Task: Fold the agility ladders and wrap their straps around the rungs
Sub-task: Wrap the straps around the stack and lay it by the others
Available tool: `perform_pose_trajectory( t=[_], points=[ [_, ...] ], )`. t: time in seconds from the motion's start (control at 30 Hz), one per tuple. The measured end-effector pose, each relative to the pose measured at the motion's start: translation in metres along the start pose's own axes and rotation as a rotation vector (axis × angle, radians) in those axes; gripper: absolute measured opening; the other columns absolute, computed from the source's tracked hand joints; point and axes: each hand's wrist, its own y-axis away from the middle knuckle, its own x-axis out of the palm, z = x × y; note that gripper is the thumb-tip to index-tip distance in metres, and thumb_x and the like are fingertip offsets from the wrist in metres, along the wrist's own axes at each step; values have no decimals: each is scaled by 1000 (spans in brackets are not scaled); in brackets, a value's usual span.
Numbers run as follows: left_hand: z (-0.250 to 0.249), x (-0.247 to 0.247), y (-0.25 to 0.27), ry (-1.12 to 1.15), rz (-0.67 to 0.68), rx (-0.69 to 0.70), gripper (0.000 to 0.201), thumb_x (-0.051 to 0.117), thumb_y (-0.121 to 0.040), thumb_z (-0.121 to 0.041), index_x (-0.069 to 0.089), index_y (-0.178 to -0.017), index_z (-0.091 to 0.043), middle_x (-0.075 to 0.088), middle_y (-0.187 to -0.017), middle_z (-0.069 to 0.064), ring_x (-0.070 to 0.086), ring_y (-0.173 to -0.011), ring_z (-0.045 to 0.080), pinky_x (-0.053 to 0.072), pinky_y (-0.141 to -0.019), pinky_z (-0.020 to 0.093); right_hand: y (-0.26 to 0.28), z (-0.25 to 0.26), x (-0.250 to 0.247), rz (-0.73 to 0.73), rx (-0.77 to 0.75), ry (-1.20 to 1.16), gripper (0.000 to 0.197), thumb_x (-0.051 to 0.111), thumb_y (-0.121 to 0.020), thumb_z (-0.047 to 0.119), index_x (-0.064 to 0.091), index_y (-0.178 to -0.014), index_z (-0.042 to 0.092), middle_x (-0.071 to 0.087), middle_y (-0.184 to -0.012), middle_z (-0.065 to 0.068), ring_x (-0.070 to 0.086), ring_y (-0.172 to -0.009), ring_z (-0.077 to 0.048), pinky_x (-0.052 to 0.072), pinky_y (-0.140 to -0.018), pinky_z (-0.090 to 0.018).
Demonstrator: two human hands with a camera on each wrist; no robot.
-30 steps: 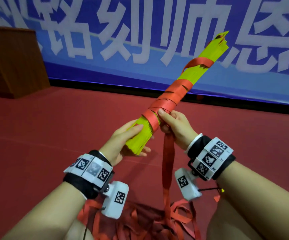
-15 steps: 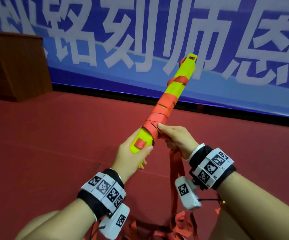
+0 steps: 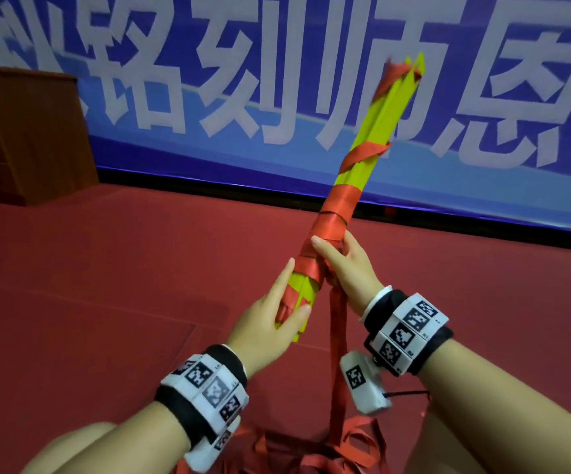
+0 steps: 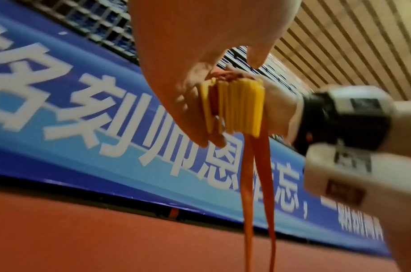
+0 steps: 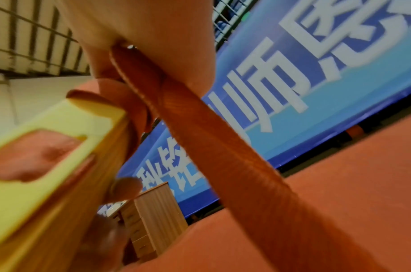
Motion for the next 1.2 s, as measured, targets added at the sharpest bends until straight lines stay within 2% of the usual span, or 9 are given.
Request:
perform_pose_trajectory(
  t=[0.13, 0.23, 0.33, 0.43, 0.6, 0.73, 0.8, 1.03, 1.2],
  points=[
    [-9, 2, -8, 620, -83, -111, 42, 52, -91, -45, 45, -131, -39, 62, -121, -15, 59, -106, -9, 45, -88, 11, 7, 4, -1, 159, -130, 41, 32, 68, -86, 20, 56, -114, 10, 64, -86, 6, 61, -72, 0, 47, -64, -13],
    [-22, 7, -13, 827, -217, -292, 47, 42, -98, -50, 57, -129, -18, 67, -117, 12, 67, -100, 27, 58, -81, 34, 15, 1, 10, 233, -205, 122, 35, 64, -86, 25, 56, -119, 17, 67, -97, 7, 63, -90, -6, 49, -81, -22],
    [-30, 8, -12, 722, -435, -339, 51, 30, -102, -47, 62, -125, -14, 69, -112, 11, 65, -104, 28, 53, -92, 41, 19, 2, 21, 246, -322, 181, 34, 50, -96, 19, 52, -130, 20, 65, -110, 14, 60, -100, 3, 44, -88, -15],
    [-35, 0, -14, 705, -537, -239, 52, 33, -99, -50, 61, -126, -16, 68, -114, 8, 64, -108, 25, 49, -97, 43, 19, 10, 26, 250, -323, 158, 42, 47, -99, 14, 43, -139, 26, 64, -99, 9, 59, -71, -2, 47, -64, -17],
    [-26, -20, -17, 679, -493, -75, 24, 68, -85, -41, 62, -107, -33, 71, -83, -15, 65, -76, 1, 49, -67, 15, 17, 18, 25, 359, -148, 192, 39, 57, -94, 6, 51, -127, 25, 64, -94, 0, 51, -53, 1, 43, -45, -18],
    [-20, -31, -14, 584, -489, 8, 41, 67, -89, -12, 56, -127, -24, 69, -90, -16, 63, -80, -5, 45, -71, 9, 12, 16, 14, 445, -3, 290, 12, 60, -91, 3, 64, -101, 9, 65, -81, -6, 48, -48, -2, 43, -46, -18],
    [-18, -36, -13, 518, -493, 16, 47, 67, -89, -11, 51, -128, -33, 65, -100, -19, 61, -86, -12, 42, -74, 5, 11, 11, 8, 469, 65, 374, 4, 61, -91, 5, 64, -90, 4, 66, -82, -17, 48, -47, -7, 44, -47, -20],
    [-14, -37, -10, 456, -460, 21, 47, 68, -88, -11, 50, -117, -44, 65, -100, -20, 60, -88, -14, 41, -76, 2, 13, 1, 2, 457, 151, 327, 12, 63, -90, 5, 55, -82, 10, 70, -92, -23, 66, -77, -30, 50, -60, -28],
    [-12, -35, -8, 468, -437, 19, 50, 71, -87, -16, 52, -130, -32, 66, -108, -19, 61, -97, -10, 41, -82, 5, 19, 5, 6, 442, 182, 83, 16, 47, -99, 13, 59, -93, 4, 64, -81, -16, 63, -70, -30, 53, -62, -30]
  ],
)
